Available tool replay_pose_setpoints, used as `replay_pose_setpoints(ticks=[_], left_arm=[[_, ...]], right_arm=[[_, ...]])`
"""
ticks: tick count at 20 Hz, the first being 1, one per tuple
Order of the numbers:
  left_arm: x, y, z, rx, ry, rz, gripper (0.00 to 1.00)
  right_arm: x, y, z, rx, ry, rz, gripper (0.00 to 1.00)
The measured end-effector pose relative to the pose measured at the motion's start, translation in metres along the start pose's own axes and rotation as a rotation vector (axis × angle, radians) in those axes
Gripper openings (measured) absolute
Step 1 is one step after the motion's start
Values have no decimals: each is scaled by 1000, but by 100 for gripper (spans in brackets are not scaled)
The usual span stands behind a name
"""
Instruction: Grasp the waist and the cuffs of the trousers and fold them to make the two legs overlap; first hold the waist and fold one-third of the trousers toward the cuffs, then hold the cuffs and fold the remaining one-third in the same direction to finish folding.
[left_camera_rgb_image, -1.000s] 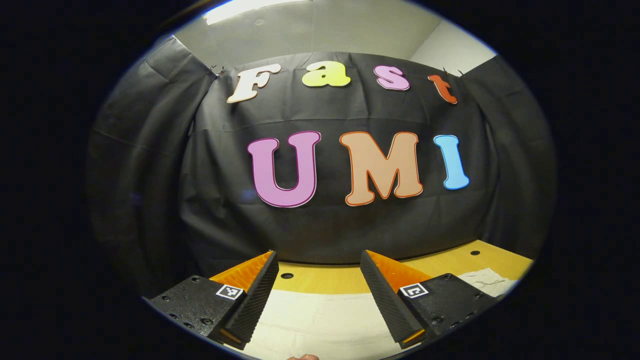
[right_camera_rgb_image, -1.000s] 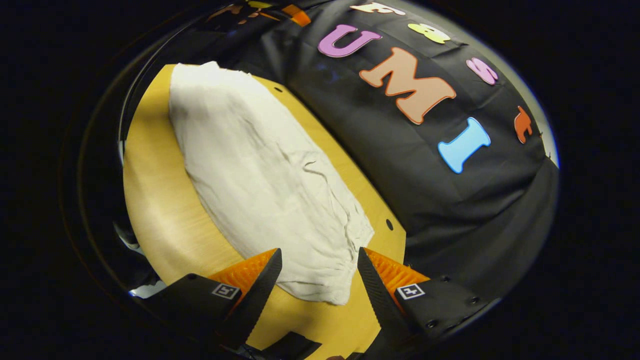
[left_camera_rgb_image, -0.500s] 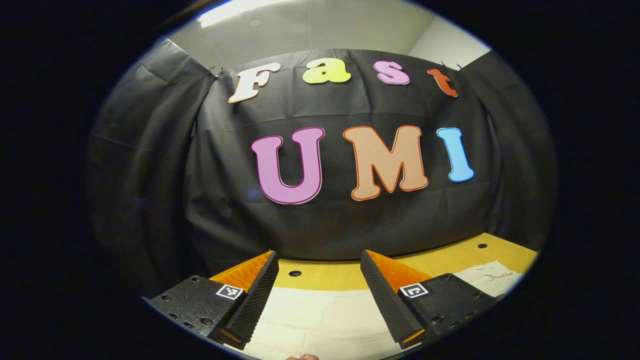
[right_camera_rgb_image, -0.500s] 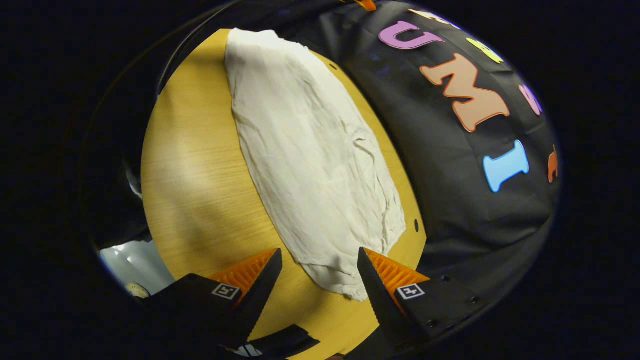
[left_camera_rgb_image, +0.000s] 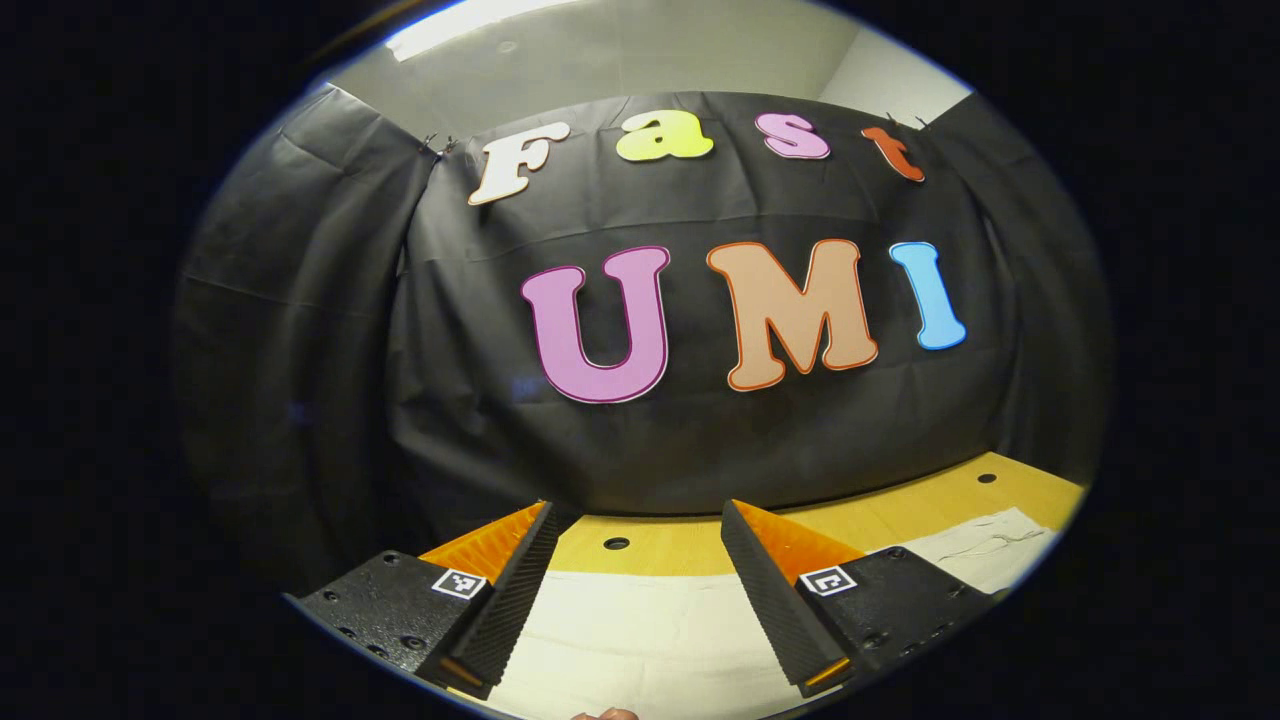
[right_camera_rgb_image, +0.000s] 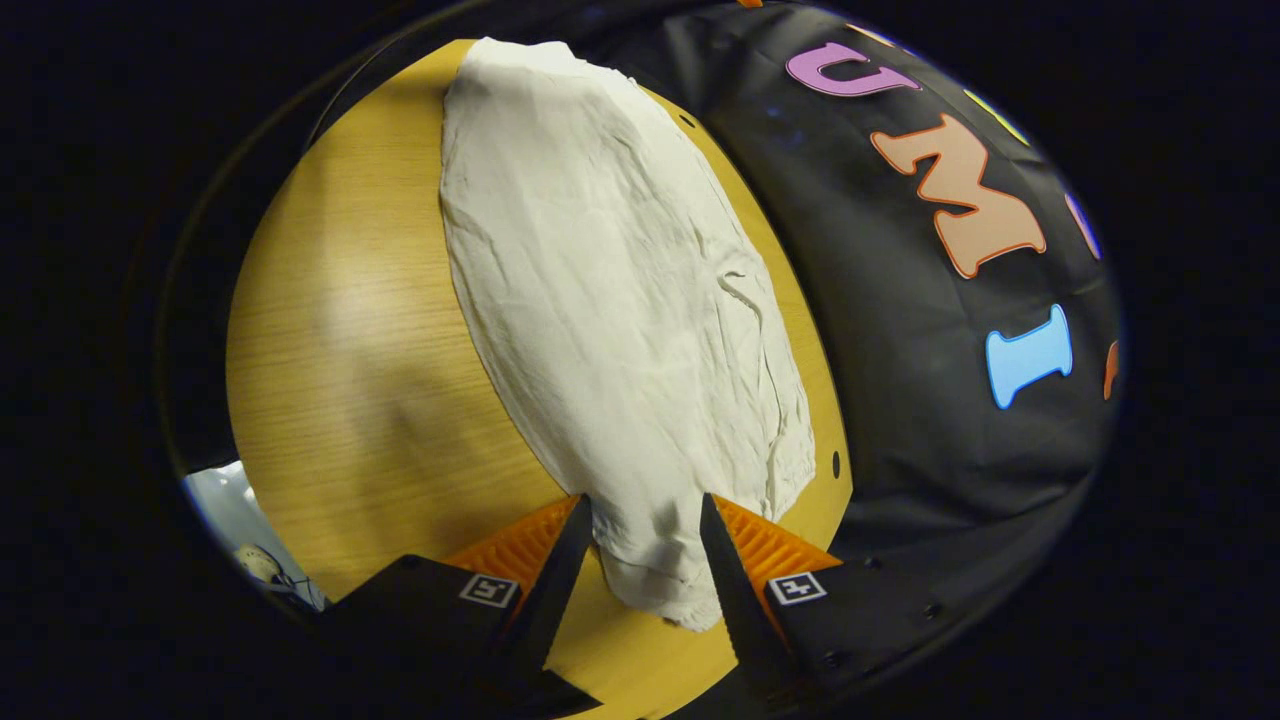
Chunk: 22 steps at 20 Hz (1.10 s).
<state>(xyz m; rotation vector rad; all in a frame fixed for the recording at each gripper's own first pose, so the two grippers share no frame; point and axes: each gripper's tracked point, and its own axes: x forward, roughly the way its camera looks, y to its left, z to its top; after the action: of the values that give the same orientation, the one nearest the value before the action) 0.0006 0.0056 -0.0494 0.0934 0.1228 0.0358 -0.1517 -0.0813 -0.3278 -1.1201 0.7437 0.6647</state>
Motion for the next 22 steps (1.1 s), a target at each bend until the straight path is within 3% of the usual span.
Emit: replay_pose_setpoints(ticks=[2, 3, 4, 6, 7, 8, 9, 12, 14, 16, 22], left_arm=[[1, 1, -4, 9, 6, -2, 98], [1, 3, -7, 17, 10, -2, 98], [1, 5, -10, 27, 15, 1, 98], [0, 11, -17, 46, 27, 5, 97], [0, 15, -22, 57, 35, 8, 97], [1, 21, -26, 73, 47, 17, 97], [2, 29, -31, 90, 58, 21, 97], [1, 47, -44, 179, 80, 23, 97], [-3, 62, -54, 266, 95, 20, 97], [-9, 76, -71, 343, 129, 13, 96], [-46, 129, -144, 576, 303, -31, 96]], right_arm=[[7, 5, -1, 18, 21, 22, 72], [9, 6, 0, 26, 28, 34, 55], [12, 13, 0, 36, 36, 54, 50], [18, 8, 0, 17, 36, 12, 17], [15, 9, 2, 22, 38, 1, 11], [14, 10, 2, 47, 36, 6, 13], [19, 10, -1, 81, 37, 20, 4], [19, 10, 0, 152, 52, 65, 4], [18, 9, 3, 133, 49, 58, 0], [19, 10, 1, 98, 41, 43, 4], [20, 10, 1, 85, 39, 23, 4]])
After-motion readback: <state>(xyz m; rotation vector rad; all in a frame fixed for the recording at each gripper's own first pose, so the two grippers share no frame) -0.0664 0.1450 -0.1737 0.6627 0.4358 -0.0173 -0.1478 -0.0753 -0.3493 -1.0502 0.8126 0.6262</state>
